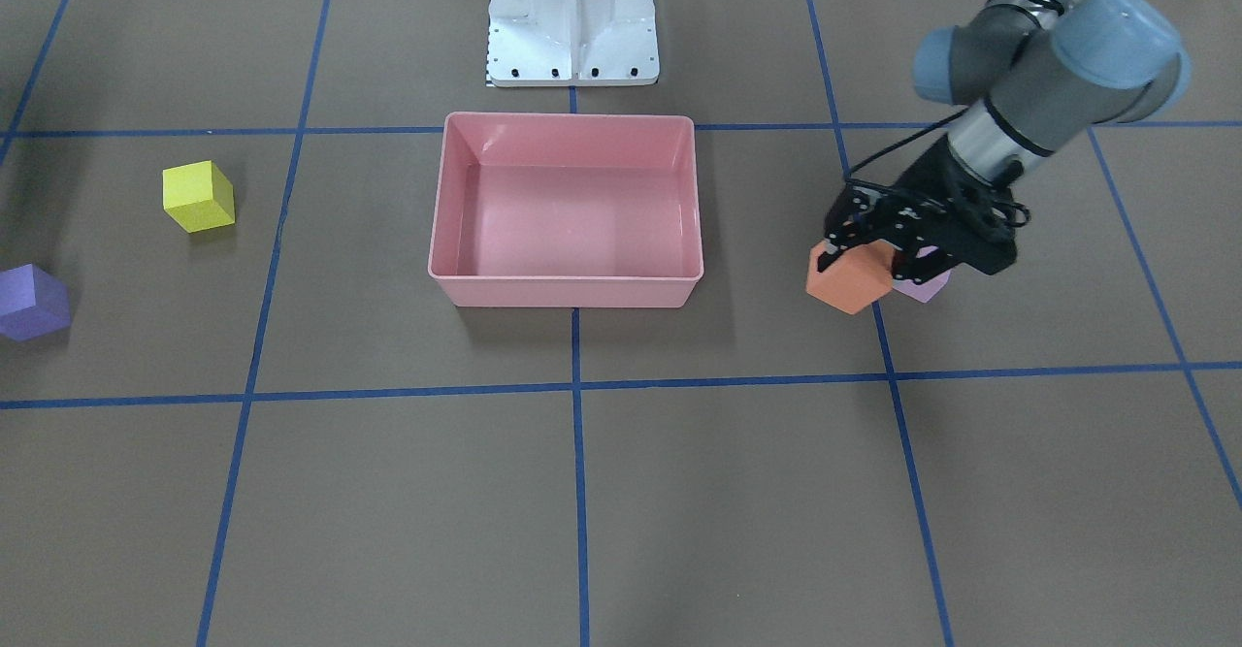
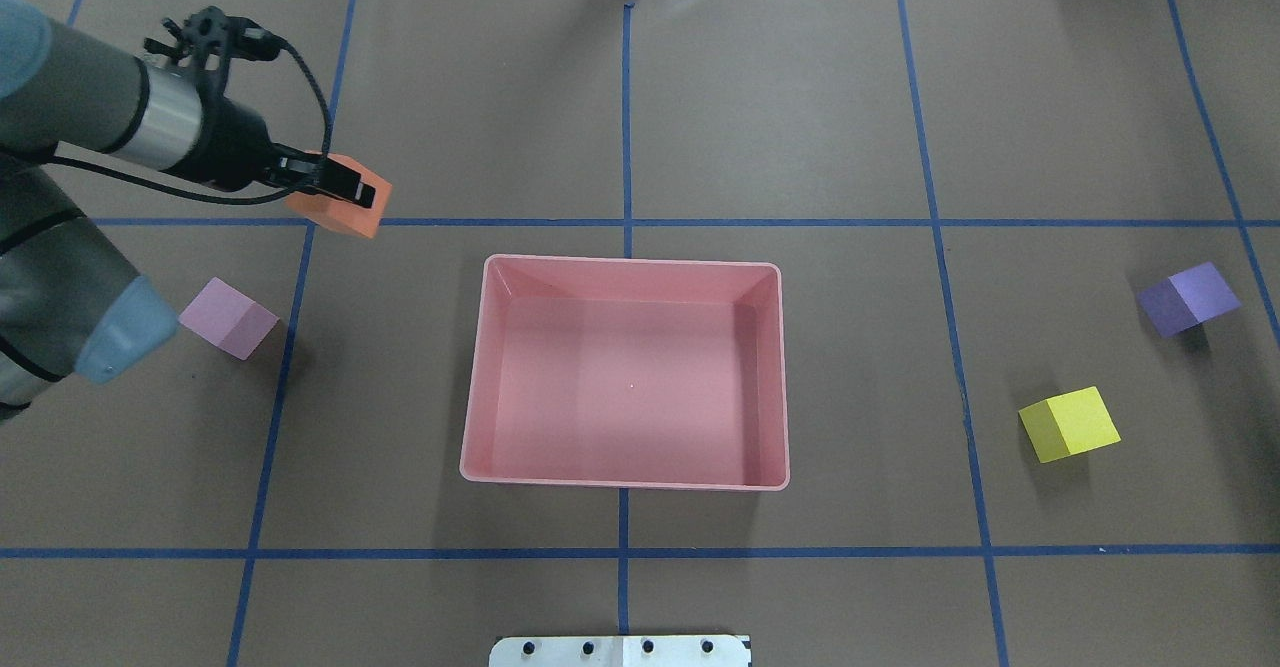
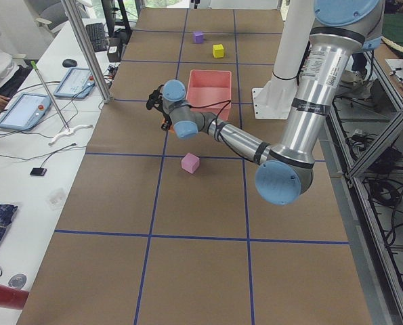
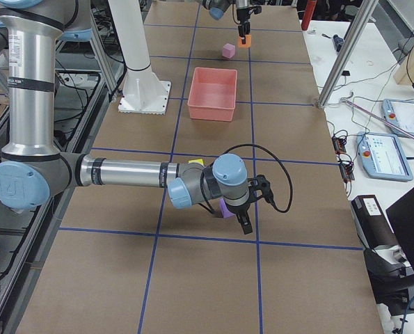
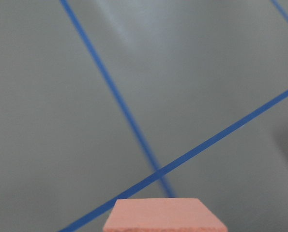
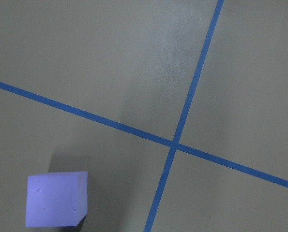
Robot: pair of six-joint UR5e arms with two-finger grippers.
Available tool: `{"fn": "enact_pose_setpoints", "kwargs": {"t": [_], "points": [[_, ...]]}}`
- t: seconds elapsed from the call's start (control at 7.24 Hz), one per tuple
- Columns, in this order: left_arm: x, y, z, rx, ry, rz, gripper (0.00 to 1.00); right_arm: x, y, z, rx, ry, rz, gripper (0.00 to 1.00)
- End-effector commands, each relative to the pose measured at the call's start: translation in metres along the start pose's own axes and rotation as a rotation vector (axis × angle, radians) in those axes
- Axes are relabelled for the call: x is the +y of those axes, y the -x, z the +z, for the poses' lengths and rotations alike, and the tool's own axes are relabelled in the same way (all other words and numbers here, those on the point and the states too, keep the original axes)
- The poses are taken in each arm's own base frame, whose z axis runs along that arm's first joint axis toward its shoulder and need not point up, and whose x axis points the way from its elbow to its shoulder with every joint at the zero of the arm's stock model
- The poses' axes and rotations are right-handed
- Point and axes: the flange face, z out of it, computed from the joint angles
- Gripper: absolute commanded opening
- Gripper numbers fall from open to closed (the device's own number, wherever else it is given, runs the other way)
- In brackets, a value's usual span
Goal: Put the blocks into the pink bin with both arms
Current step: 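Carry the orange cube over the pink bin and release it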
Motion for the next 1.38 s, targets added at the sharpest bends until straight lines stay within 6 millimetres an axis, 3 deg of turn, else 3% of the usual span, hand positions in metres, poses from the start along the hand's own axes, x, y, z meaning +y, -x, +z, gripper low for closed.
{"fn": "enact_pose_setpoints", "kwargs": {"t": [0.0, 0.14, 0.28, 0.41, 0.55, 0.69, 0.83, 0.97, 1.1, 1.24], "points": [[0.024, -0.135, 0.039, -0.042, 0.019, -0.066, 0.24, 0.000, 0.000, 0.000, -0.001, -0.001, 0.016, 1.00], [0.051, -0.186, 0.068, -0.062, 0.033, -0.068, 0.26, -0.001, 0.001, 0.000, -0.002, 0.000, 0.020, 1.00], [0.066, -0.227, 0.083, -0.092, 0.045, -0.072, 0.55, -0.001, 0.001, 0.000, -0.003, 0.000, 0.020, 1.00], [0.070, -0.225, 0.083, -0.117, 0.030, -0.075, 0.99, -0.001, 0.001, 0.000, -0.003, 0.000, 0.020, 1.00], [0.069, -0.219, 0.077, -0.122, 0.022, -0.066, 1.00, -0.001, 0.002, 0.000, -0.011, 0.000, 0.020, 1.00], [0.058, -0.210, 0.059, -0.156, 0.046, -0.027, 1.00, -0.002, 0.004, 0.000, -0.020, -0.002, 0.034, 1.00], [0.065, -0.194, 0.018, -0.203, 0.105, 0.070, 1.00, -0.004, 0.007, -0.002, -0.024, -0.005, 0.053, 1.00], [0.087, -0.138, -0.012, -0.247, 0.119, 0.132, 1.00, -0.006, 0.011, -0.002, -0.029, -0.007, 0.065, 1.00], [0.089, -0.078, -0.032, -0.305, 0.112, 0.191, 1.00, -0.009, 0.019, -0.001, -0.040, -0.007, 0.088, 1.00], [0.087, -0.024, -0.040, -0.346, 0.103, 0.254, 1.00, -0.015, 0.034, -0.003, -0.058, -0.010, 0.115, 1.00]]}}
